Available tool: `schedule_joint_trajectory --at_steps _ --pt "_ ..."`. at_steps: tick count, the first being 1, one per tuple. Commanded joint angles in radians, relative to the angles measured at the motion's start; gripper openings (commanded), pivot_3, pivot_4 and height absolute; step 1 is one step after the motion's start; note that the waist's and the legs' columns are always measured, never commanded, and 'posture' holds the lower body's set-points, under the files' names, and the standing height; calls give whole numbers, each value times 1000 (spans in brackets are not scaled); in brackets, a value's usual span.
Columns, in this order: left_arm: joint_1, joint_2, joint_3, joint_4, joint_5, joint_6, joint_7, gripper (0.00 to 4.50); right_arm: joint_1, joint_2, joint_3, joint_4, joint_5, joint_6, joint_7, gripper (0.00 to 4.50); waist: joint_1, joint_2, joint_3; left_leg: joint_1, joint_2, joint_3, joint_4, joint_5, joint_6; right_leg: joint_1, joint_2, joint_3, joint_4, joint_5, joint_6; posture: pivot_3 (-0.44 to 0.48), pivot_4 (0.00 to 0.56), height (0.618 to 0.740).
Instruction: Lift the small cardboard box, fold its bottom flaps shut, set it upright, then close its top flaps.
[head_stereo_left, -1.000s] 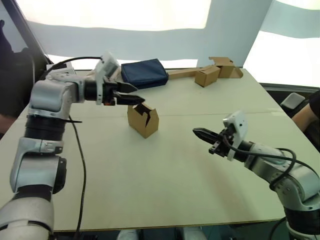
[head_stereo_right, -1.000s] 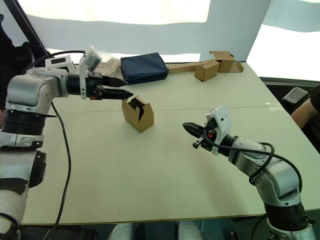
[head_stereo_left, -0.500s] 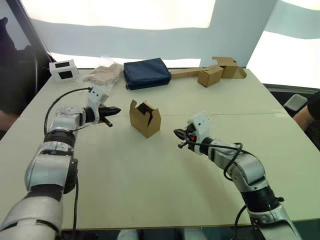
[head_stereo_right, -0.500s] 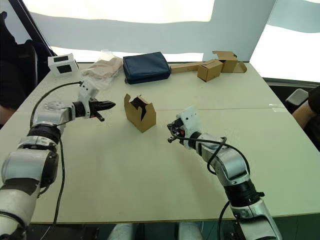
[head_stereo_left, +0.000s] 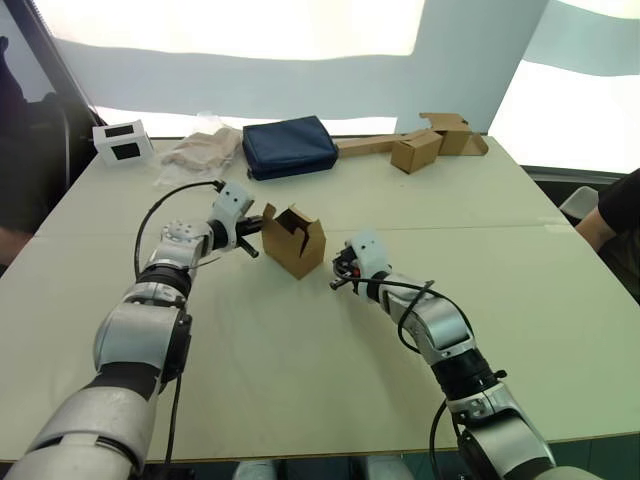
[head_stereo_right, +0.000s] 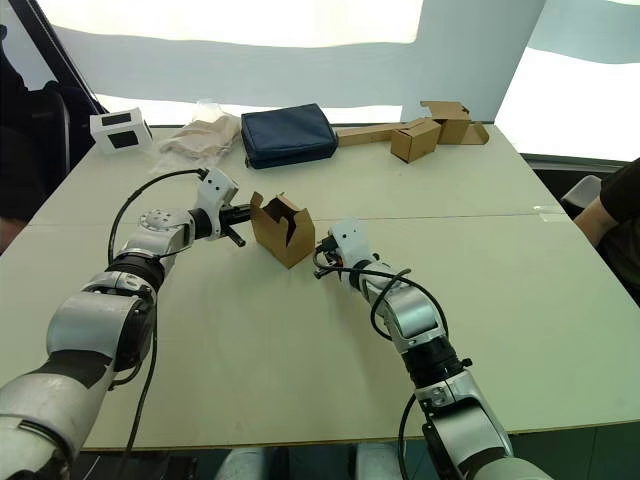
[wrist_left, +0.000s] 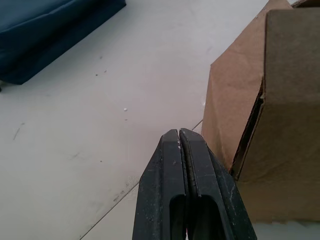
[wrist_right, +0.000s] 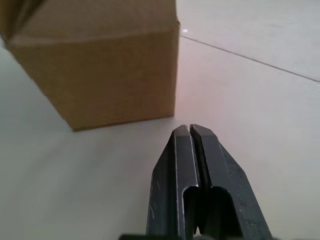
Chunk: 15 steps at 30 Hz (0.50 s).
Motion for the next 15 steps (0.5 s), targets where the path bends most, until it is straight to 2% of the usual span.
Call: schedule_joint_trajectory --at_steps 1,6,15 --pt "-22 5 4 -18 12 -2 -81 17 -41 19 -42 8 -24 -35 -22 0 0 0 0 0 0 0 0 0 0 0 0 0 0 0 0 0 150 740" --pt "-20 11 -1 -38 9 46 -264 17 -34 11 -80 -17 -19 -7 -12 0 0 0 0 0 0 0 0 0 -1 0 0 0 0 0 0 0 150 740" --pt "8 -13 -20 -134 -3 117 -485 17 68 -48 -131 -252 29 211 30 0 0 0 0 0 0 -1 0 0 -1 0 0 0 0 0 0 0 150 740"
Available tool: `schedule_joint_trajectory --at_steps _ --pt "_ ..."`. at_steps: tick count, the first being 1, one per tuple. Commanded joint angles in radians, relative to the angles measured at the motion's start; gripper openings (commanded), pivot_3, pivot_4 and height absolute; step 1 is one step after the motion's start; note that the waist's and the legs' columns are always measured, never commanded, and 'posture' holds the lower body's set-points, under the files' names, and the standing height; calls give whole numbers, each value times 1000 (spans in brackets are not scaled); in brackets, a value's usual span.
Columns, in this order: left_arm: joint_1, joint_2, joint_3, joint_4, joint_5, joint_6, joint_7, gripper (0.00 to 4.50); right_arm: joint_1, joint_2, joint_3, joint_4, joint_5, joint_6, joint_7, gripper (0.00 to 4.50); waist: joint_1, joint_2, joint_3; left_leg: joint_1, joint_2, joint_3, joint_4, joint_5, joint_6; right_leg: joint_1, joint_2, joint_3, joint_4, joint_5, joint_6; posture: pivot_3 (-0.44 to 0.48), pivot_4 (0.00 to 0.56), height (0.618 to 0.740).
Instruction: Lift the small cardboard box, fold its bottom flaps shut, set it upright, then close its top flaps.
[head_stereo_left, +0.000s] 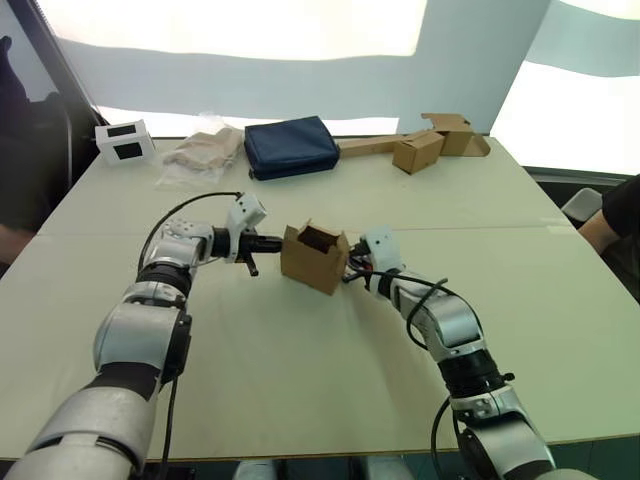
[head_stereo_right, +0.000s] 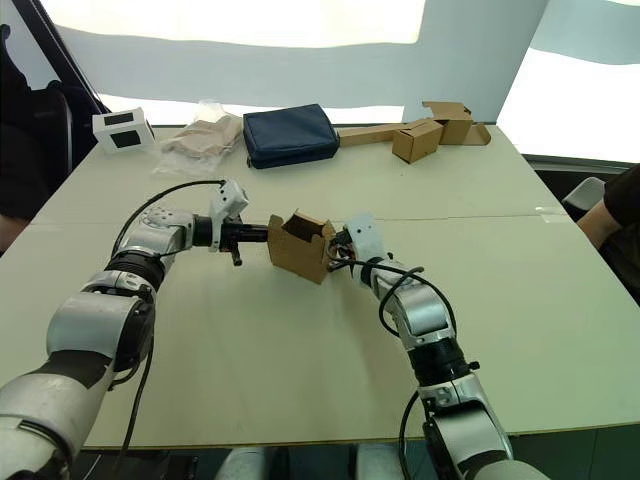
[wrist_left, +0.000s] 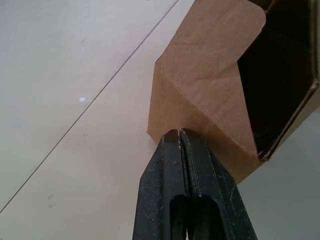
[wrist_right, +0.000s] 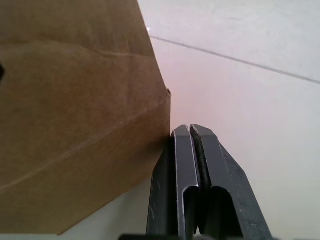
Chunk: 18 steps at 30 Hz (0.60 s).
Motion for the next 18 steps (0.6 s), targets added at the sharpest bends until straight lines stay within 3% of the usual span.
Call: schedule_joint_trajectory --at_steps 1,7,18 --pt "14 -9 -17 -92 -15 43 -98 17 37 -34 -31 -156 32 97 22 0 0 0 0 0 0 0 0 0 0 0 0 0 0 0 0 0 150 740" --pt "91 -9 -46 -245 -29 129 -210 17 74 -68 -54 -247 43 186 30 0 -4 0 0 1 0 0 0 0 0 0 1 0 0 0 0 0 150 740" --pt "251 3 -83 -605 -104 336 -261 17 104 -126 -66 -340 92 282 96 0 -1 0 0 0 0 -1 0 0 0 0 0 0 0 0 0 0 150 740"
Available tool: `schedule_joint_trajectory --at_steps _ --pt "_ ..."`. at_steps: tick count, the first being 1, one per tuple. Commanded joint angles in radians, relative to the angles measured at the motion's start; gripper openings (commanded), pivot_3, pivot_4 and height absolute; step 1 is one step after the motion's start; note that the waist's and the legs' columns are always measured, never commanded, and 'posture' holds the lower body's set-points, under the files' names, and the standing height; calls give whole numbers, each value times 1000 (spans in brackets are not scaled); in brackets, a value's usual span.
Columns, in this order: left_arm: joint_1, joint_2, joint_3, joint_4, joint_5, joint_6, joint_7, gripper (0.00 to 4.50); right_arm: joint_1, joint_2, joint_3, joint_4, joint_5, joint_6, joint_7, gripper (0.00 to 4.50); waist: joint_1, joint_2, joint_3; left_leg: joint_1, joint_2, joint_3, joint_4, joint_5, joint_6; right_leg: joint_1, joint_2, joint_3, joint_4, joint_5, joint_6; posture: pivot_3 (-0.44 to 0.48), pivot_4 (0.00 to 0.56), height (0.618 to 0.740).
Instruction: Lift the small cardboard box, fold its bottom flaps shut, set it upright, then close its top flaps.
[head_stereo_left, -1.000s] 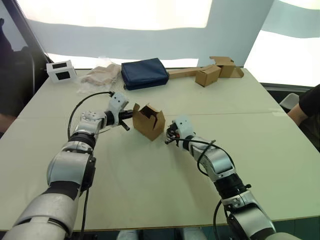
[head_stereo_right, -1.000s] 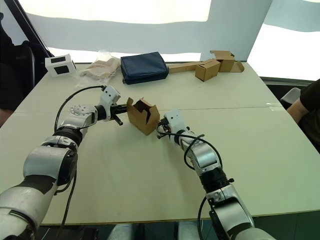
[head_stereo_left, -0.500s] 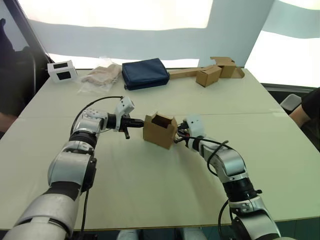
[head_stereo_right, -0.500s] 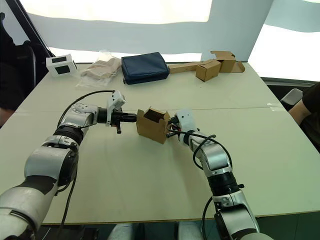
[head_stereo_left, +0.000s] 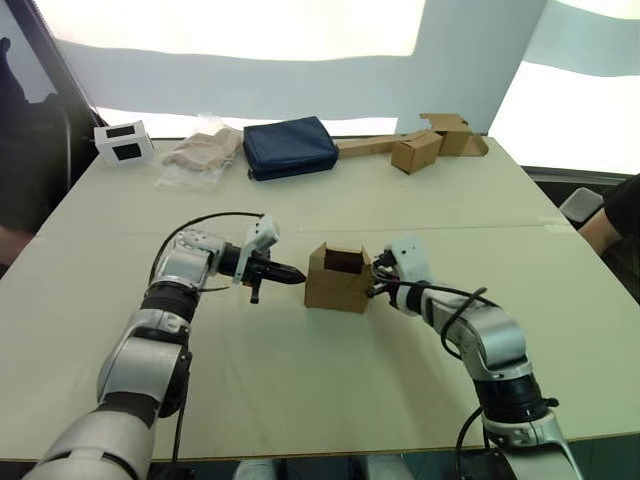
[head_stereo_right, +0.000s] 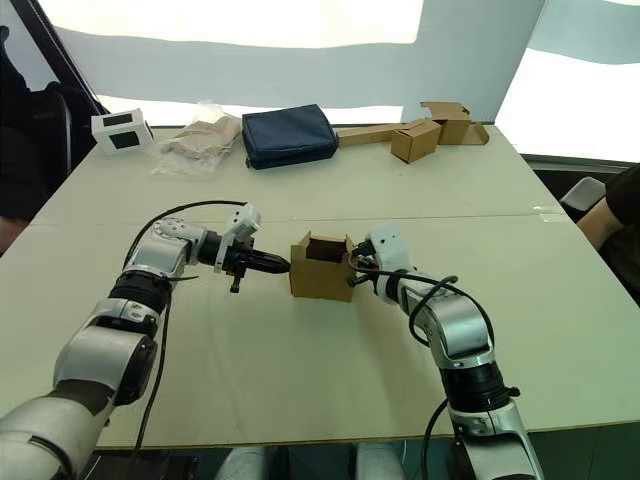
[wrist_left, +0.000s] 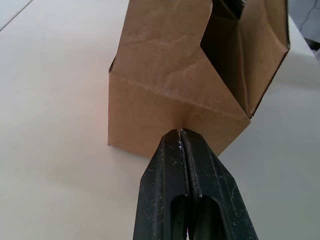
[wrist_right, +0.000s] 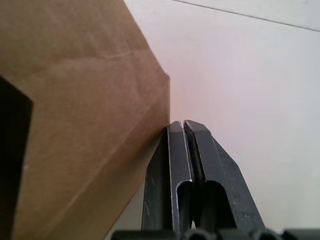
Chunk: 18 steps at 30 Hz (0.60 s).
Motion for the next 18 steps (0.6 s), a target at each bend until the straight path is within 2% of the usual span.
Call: schedule_joint_trajectory --at_steps 1,9,18 --pt "35 13 -10 -156 -54 81 -12 17 1 -24 -16 -71 37 27 35 0 0 0 0 0 0 0 0 0 0 0 0 0 0 0 0 0 150 740" --pt "112 40 -32 -342 -109 187 3 17 15 -54 5 -108 79 61 89 0 0 0 0 0 0 -1 0 0 0 0 0 0 0 0 0 0 150 740" --pt "171 115 -36 -389 -117 175 30 17 26 -57 19 -166 124 94 129 0 0 0 0 1 0 -2 0 0 0 0 0 0 0 0 0 0 150 740"
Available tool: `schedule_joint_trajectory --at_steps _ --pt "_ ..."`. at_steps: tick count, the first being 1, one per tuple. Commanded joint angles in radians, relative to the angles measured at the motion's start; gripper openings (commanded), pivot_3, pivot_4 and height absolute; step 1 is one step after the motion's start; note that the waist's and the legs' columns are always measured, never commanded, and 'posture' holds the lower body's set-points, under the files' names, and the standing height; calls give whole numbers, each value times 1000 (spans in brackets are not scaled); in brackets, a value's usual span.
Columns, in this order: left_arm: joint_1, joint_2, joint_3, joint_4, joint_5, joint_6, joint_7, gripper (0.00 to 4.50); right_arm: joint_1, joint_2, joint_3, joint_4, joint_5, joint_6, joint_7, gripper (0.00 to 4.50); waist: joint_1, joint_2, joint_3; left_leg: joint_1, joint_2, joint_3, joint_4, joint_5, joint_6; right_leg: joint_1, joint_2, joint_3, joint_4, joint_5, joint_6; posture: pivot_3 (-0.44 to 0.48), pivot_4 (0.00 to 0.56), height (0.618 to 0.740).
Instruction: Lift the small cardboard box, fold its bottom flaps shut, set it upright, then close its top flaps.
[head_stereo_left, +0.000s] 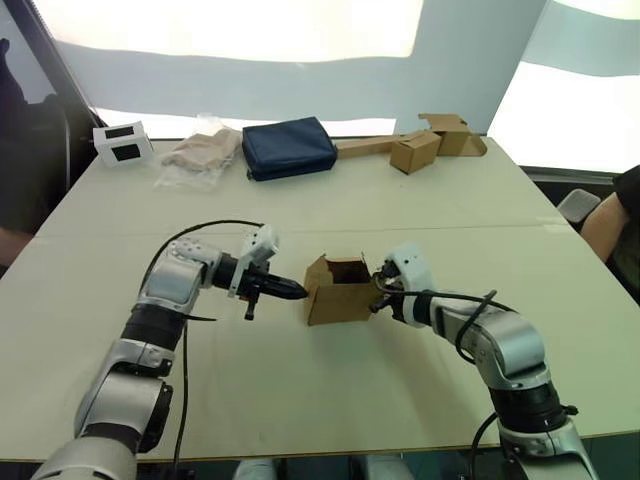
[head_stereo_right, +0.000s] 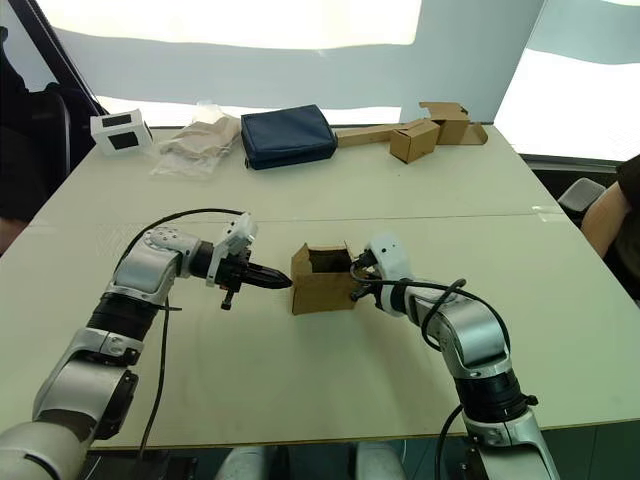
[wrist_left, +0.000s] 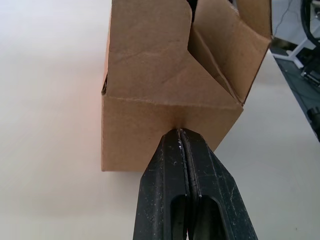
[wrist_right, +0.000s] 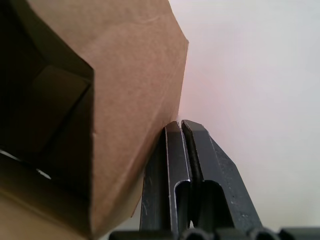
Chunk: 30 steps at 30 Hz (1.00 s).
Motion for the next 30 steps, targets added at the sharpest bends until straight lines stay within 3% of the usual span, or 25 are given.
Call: schedule_joint_trajectory --at_steps 1,13,19,23,30 --pt "15 23 2 -38 -22 -21 16 17 -2 -3 11 -76 44 7 30 0 1 0 0 0 0 0 0 0 0 0 0 0 0 0 0 0 150 740" --pt "60 95 20 -90 -41 -35 33 17 26 -72 -3 -87 36 -14 37 0 4 0 0 0 0 0 0 0 0 0 -1 0 -1 0 0 0 150 740" --pt "65 140 103 -194 -135 34 80 17 61 -115 -105 -87 54 -185 79 0 4 0 0 0 0 0 0 0 0 0 -1 0 -1 0 0 0 150 740" --pt "73 136 142 -297 -208 119 132 17 27 -65 -187 -98 166 -263 142 0 2 0 0 0 0 0 0 0 0 1 0 0 -1 0 0 0 150 740" --pt "114 109 110 -341 -229 127 196 17 -9 -33 -131 0 248 -327 275 0 1 0 0 1 0 0 0 0 0 1 0 0 -1 0 0 0 150 740"
